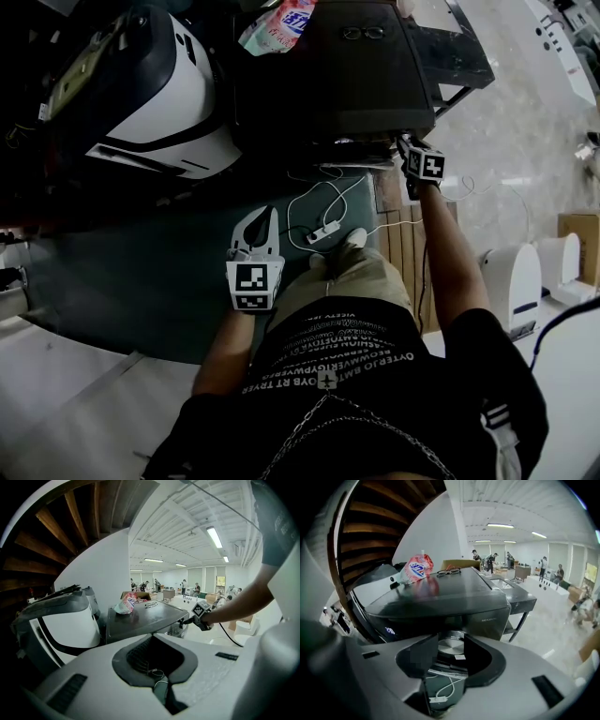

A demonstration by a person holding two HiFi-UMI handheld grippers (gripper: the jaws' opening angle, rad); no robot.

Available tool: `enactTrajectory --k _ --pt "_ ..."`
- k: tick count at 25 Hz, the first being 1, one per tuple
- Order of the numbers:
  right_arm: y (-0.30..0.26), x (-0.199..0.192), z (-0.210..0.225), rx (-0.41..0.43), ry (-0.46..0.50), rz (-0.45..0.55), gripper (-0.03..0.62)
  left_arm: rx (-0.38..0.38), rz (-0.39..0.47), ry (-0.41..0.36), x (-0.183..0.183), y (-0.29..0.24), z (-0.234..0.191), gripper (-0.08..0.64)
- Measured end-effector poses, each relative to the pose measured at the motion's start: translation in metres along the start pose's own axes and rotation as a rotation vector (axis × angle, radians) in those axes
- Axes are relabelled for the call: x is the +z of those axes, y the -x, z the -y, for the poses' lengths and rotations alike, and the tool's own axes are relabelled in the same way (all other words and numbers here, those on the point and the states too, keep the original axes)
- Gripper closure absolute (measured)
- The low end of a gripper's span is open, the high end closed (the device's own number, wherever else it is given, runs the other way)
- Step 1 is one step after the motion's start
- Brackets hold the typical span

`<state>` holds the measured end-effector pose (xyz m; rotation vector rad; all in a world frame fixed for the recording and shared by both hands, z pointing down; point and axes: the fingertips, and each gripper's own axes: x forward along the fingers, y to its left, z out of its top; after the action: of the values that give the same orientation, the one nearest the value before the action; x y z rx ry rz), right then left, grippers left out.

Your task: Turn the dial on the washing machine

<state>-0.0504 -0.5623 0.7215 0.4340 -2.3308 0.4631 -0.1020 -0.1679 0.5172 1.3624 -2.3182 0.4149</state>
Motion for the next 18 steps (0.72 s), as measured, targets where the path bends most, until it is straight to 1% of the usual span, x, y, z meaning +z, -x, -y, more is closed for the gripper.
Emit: enactTrajectory --k 5,7,9,11,12,13,14,15,16,18 --pt "0.000 -0.002 0.003 0.153 -0.211 0.022 0.419 0.008 0.004 -0.001 0.015 -0.008 0.002 0.555" --pt "0.000 0.000 0.004 0.192 -0.255 0.025 0.415 0.015 0.007 -0.002 0.022 -0.012 0.002 0.555" --pt "0.000 0.000 0.004 0.206 -0.263 0.024 0.414 0.021 0.006 -0.006 0.030 -0.016 0.002 0.555" --pt "0.004 0.004 0.007 0.183 -0.247 0.045 0.422 0.027 0.011 -0.007 0.040 -0.020 0.002 0.555" --pt "0.011 0.010 0.008 0.160 -0.230 0.076 0.427 0.030 0.016 -0.007 0.046 -0.023 0.001 0.555" --pt "0.022 0.019 0.007 0.137 -0.208 0.121 0.456 0.034 0.020 -0.008 0.051 -0.026 -0.001 0.555" --pt "0.036 0.028 0.004 0.120 -0.182 0.171 0.525 0.040 0.024 -0.011 0.056 -0.028 -0.002 0.555" --pt "0.053 0.036 -0.003 0.113 -0.147 0.217 0.576 0.046 0.030 -0.014 0.061 -0.029 -0.004 0.555" --pt "0.070 0.043 -0.013 0.121 -0.107 0.256 0.594 0.053 0.040 -0.020 0.067 -0.030 -0.006 0.555" --pt "0.104 0.055 -0.041 0.149 0.002 0.318 0.595 0.068 0.066 -0.030 0.078 -0.031 -0.011 0.555"
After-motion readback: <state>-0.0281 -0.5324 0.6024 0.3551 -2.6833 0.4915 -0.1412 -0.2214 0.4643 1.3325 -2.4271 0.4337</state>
